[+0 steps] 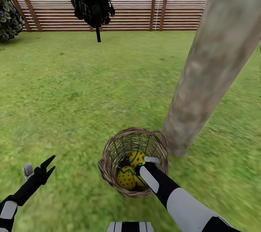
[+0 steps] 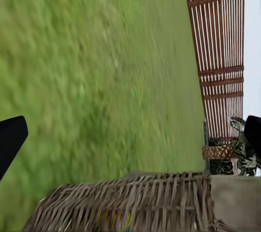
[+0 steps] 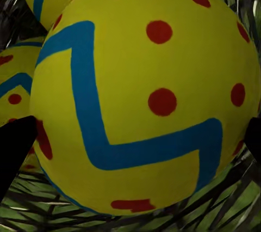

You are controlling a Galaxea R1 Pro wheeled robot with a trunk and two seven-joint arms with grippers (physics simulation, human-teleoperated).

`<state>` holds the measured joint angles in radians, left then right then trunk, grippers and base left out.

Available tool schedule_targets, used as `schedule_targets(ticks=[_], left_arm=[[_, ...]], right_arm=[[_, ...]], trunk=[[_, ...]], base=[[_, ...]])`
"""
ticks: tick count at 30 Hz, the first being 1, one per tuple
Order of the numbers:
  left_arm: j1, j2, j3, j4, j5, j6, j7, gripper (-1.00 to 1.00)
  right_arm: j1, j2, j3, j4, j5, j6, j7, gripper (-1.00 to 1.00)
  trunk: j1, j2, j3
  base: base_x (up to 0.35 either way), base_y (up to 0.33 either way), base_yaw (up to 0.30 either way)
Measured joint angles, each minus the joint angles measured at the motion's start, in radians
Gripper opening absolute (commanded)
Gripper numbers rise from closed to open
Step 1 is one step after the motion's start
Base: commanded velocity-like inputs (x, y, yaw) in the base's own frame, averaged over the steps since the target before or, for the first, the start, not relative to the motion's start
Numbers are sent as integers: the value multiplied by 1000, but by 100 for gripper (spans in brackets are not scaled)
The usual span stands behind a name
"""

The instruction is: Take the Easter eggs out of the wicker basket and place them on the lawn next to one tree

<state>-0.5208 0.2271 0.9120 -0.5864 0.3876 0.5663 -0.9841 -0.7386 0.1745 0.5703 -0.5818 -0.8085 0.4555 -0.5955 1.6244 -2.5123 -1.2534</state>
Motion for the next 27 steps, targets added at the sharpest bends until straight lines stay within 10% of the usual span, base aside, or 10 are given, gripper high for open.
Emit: schedule_targets(ticks=[10,15,20,27], left_arm=[[0,0,0,0,0,0,0,100],[0,0,0,0,0,0,0,100],[0,0,-2,0,-1,1,1,100],[0,0,-7,0,-2,4,3,100]], right_arm=[[0,0,-6,-103,4,100,4,-100],[0,0,-125,-205,3,252,7,-100],[2,-22,-125,-334,-254,422,10,-100],[10,-79,-128,-490,-275,538,43,-100]], trunk=[[-5,2,39],[-7,4,58],[-9,5,77],[-12,6,104]], base=[[0,0,0],[0,0,0],[0,0,0],[0,0,0]])
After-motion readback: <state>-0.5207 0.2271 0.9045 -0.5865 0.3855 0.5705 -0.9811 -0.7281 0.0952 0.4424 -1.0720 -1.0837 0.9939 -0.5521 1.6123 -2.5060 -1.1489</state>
